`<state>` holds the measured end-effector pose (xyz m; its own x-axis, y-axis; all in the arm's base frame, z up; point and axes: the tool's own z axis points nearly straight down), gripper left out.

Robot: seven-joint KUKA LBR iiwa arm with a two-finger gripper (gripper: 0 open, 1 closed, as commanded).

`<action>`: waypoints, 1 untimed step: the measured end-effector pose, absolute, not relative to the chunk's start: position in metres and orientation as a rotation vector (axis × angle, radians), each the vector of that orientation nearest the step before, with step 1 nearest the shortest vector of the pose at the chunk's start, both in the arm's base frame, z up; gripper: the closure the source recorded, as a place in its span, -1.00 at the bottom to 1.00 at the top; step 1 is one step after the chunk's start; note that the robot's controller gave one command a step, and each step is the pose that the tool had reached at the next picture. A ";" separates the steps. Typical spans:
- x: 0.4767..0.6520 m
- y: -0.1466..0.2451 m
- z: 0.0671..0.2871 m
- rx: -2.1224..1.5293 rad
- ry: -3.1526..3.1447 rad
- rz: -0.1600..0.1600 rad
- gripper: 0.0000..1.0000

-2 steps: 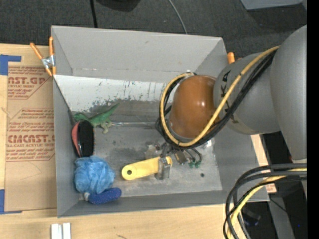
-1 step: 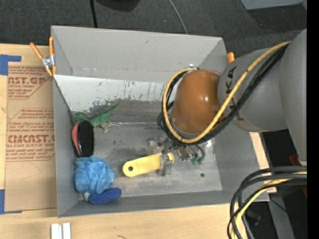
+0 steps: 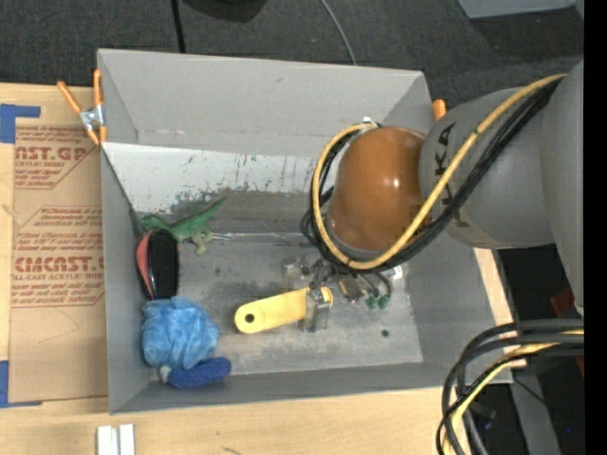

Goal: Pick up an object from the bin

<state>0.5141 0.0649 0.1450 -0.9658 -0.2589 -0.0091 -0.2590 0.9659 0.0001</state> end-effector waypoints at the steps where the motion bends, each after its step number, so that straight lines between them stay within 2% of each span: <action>1: 0.513 0.065 0.155 -0.410 3.110 0.002 1.00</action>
Offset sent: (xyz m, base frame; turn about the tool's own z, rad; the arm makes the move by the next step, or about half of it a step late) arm 0.0000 0.0000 0.0462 0.0000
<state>0.5131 0.0650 0.1554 -0.9658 -0.2591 -0.0046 -0.2591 0.9658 0.0007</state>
